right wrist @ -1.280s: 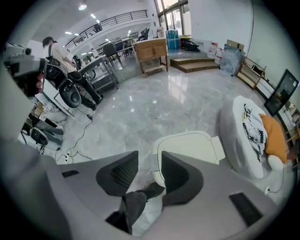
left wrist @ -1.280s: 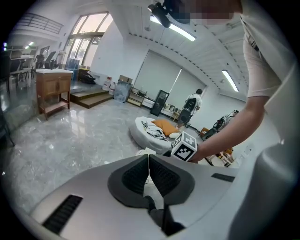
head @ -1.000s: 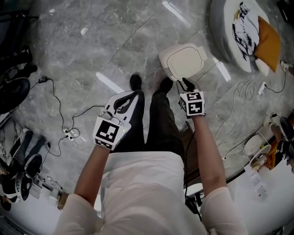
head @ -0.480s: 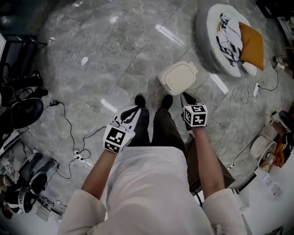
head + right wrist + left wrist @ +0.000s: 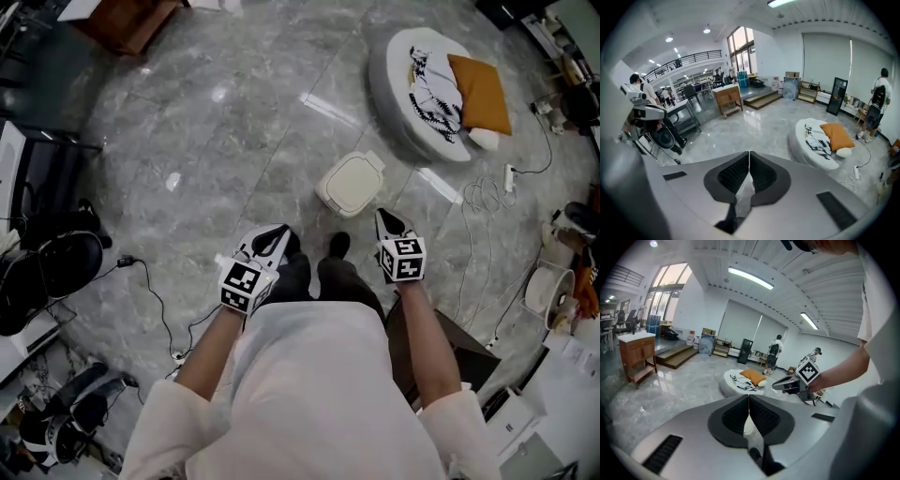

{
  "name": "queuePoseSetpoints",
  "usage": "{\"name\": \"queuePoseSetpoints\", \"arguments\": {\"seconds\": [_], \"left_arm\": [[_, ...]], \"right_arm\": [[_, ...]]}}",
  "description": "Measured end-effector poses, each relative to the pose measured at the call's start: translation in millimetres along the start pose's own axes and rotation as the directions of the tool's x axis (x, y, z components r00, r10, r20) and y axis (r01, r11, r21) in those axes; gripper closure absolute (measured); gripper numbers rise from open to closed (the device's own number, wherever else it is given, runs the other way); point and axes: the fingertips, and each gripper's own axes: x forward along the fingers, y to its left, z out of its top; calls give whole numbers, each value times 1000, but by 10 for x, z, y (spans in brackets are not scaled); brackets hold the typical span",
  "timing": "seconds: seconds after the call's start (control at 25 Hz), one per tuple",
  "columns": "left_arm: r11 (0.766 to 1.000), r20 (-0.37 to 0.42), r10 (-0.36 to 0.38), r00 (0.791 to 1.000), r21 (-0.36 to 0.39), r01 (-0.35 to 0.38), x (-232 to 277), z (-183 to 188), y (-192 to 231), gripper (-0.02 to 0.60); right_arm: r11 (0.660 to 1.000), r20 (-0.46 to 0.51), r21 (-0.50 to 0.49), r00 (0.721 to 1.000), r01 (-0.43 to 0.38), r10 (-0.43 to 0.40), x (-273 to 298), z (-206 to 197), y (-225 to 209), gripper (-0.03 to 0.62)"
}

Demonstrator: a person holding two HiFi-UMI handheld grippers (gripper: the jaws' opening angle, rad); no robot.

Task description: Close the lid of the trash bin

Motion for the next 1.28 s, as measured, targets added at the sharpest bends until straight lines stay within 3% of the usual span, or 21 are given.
{"name": "queuePoseSetpoints", "arguments": {"seconds": [0.28, 0.64, 0.96, 1.28], "left_arm": [[999, 26, -17, 1000, 35, 16, 93, 171, -252, 563], [999, 44, -4, 999, 54, 1, 157, 252, -806, 563], [999, 94, 26, 995, 35, -29, 82, 276, -1209, 563], [995, 133, 69, 989, 68, -79, -92, 332, -1543, 563]], "right_arm": [[997, 84, -79, 996, 27, -21, -548, 82, -149, 562], [998, 185, -63, 982, 32, -19, -1210, 20, -417, 562], [998, 244, -55, 969, 42, -27, -1670, -228, -585, 562], [993, 287, -103, 957, 64, -32, -2066, -469, -727, 562]]}}
